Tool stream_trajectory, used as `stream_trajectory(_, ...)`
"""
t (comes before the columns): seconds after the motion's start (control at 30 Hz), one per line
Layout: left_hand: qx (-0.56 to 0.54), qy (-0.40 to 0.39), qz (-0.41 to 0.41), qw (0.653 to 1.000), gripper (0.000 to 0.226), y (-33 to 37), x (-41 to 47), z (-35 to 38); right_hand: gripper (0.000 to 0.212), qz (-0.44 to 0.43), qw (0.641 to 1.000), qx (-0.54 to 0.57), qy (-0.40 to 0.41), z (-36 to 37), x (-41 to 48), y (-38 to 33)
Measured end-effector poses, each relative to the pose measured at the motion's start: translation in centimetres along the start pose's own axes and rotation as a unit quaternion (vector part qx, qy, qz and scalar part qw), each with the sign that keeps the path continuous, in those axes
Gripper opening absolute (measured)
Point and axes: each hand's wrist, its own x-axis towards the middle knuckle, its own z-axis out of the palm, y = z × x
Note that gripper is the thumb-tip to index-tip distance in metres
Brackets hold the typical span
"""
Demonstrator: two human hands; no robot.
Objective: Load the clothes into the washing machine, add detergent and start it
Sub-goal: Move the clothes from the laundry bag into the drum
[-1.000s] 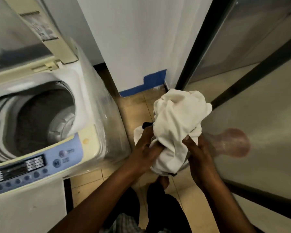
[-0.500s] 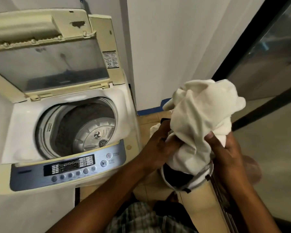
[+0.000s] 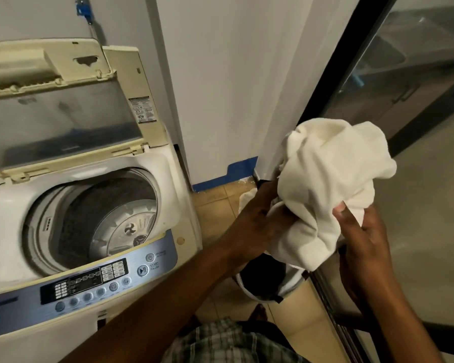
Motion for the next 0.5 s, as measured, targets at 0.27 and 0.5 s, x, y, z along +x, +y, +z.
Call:
stream_trajectory(0.27, 0.001, 0.108, 0.111, 0.988, 0.047, 5.4, -2.6, -5.6, 0.073, -0.100, 0.991, 0.015, -0.093, 6.5, 2.4, -5.3)
stream_trajectory(0.5, -0.009, 0.246, 0.172, 0.954, 0.068, 7.7, -6.8, -12.9, 0.055, -0.145, 0.968, 0.024, -0.202, 15.7, 3.1, -8.2)
